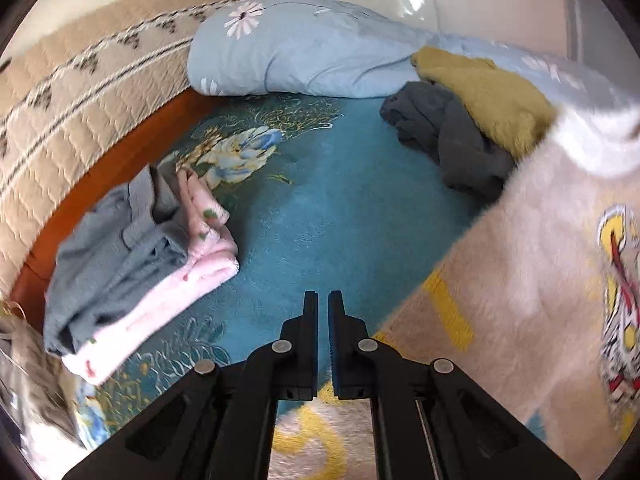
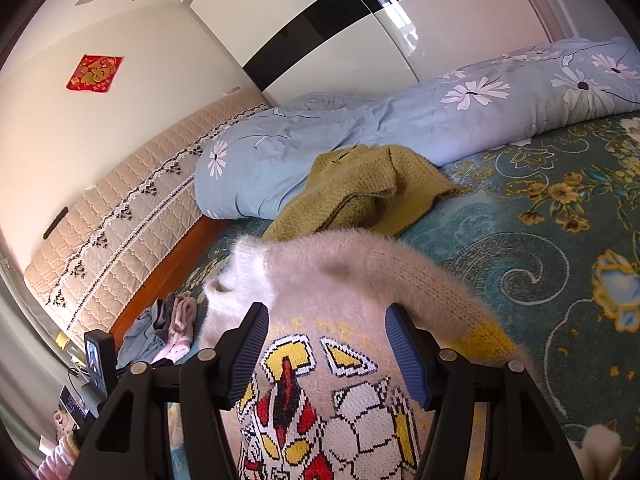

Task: Fold clothes
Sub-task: 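Spread the pink sweater flat on the bed with both grippers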

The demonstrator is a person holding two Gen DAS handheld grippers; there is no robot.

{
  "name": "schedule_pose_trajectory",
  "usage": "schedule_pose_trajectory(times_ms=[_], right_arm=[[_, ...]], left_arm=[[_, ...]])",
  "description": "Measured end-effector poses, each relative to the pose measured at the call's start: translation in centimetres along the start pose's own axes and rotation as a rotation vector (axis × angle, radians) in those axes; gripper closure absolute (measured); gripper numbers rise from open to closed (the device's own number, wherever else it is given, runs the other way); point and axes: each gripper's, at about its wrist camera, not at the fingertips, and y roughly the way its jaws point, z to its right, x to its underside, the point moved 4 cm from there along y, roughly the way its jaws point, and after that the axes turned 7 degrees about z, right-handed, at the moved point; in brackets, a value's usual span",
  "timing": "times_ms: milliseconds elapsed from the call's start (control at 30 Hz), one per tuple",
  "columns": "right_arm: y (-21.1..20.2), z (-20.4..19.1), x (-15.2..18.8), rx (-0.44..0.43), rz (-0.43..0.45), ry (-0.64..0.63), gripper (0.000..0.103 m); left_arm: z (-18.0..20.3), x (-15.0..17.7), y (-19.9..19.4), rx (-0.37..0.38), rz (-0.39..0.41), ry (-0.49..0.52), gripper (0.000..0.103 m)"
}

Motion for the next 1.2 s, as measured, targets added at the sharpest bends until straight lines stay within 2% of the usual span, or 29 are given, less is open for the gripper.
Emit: schedule_pose_trajectory(times_ms=[167, 267, 333, 433, 600, 667, 767, 900, 1000, 1200], right_arm=[[0.2, 0.0, 0.0, 0.007, 0.0, -0.01, 0.038], [0.4, -0.4, 0.3, 0.014, -0.007, -0.032, 0.037], [0.4, -0.8, 0.3, 0.013, -0.012, -0.049, 0.037], [-0.5, -1.5, 0.0, -0.013, 0.0, -0.051, 0.037], [-4.7, -2.1, -1.5, -0.017, 0.095, -0.018, 0.034], [-6.1, -1.7, -2.3, 0.047, 0.125, -0.013, 0.032], [-7.7, -0.6, -2.7, 0.173, 0.136, -0.013, 0.032], [-9.3, 1.0, -1.2, 0.282, 0.028, -0.038, 0.032], [-10.8, 1.7, 0.9, 0.349, -0.05, -0.073, 0.032], [-11.7, 1.9, 4.3, 0.405, -0.129, -0.098, 0.032]], left_arm=[[-0.7, 0.2, -4.4, 0.042, 0.074, -0.197, 0.099], [1.5, 0.8, -7.2, 0.151, 0.128, -0.269, 0.099], [4.0, 1.6, -8.3, 0.236, 0.155, -0.289, 0.097], [7.9, 3.6, -9.4, 0.313, 0.188, -0.275, 0.092], [11.6, 6.9, -9.4, 0.347, 0.125, -0.301, 0.091], [12.5, 7.8, -9.2, 0.373, 0.091, -0.322, 0.091], [13.5, 8.7, -9.6, 0.364, 0.114, -0.274, 0.09], [12.4, 9.3, -9.3, 0.393, 0.145, -0.303, 0.087], [11.2, 9.4, -9.1, 0.414, 0.17, -0.349, 0.079], [10.8, 9.6, -9.2, 0.449, 0.214, -0.351, 0.077]])
